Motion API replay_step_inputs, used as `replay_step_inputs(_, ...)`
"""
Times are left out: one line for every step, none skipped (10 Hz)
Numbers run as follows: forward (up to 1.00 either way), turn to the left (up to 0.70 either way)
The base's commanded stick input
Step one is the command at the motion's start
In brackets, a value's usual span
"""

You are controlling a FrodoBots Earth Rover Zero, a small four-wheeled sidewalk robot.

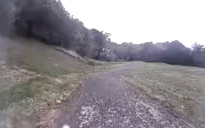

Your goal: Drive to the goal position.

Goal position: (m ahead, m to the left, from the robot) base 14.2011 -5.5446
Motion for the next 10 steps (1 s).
replay_step_inputs(0.45, 0.00)
replay_step_inputs(0.45, 0.00)
replay_step_inputs(0.45, 0.00)
replay_step_inputs(0.45, 0.00)
replay_step_inputs(0.45, 0.00)
replay_step_inputs(0.45, 0.00)
replay_step_inputs(0.45, 0.00)
replay_step_inputs(0.45, 0.00)
replay_step_inputs(0.45, 0.00)
replay_step_inputs(0.45, 0.00)
